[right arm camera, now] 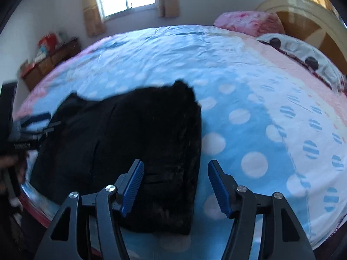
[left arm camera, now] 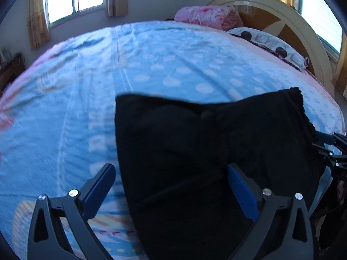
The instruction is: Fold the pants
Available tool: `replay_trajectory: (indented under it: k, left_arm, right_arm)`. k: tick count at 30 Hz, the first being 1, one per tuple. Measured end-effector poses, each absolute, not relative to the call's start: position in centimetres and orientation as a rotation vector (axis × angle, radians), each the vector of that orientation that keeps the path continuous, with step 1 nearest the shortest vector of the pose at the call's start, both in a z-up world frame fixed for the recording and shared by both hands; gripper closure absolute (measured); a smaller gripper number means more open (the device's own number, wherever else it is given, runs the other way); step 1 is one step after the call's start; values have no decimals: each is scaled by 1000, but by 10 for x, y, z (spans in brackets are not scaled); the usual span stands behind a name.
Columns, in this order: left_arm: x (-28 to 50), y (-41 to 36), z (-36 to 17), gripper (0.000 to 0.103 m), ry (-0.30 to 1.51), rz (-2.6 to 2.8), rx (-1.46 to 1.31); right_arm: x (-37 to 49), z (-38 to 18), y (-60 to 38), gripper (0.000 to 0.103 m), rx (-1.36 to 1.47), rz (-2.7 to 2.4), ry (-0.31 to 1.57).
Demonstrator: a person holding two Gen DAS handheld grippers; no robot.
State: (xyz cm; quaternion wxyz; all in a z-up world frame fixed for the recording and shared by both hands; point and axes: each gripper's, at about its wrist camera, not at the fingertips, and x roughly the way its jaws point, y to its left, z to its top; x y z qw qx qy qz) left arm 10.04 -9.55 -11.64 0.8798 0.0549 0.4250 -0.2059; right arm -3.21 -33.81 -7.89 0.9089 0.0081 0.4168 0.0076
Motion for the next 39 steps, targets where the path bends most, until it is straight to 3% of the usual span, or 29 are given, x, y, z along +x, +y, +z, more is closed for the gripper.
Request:
replay_trajectory:
  k: [12, 30, 34, 39]
  left_arm:
    - [83, -66, -110, 0, 913, -510, -55]
    - [75, -79, -121, 0, 932, -590, -60]
    - [82, -89, -122, 0, 914, -550, 25]
    - [90, -85, -123, 0, 940, -571, -4]
  right_arm:
    - [-29, -55, -368, 39, 203, 95, 819]
    - [5, -93, -381, 39, 414, 249, 902]
    - [14, -100, -398, 53, 503, 233, 876]
    - [15, -100, -388, 54, 447, 255, 891]
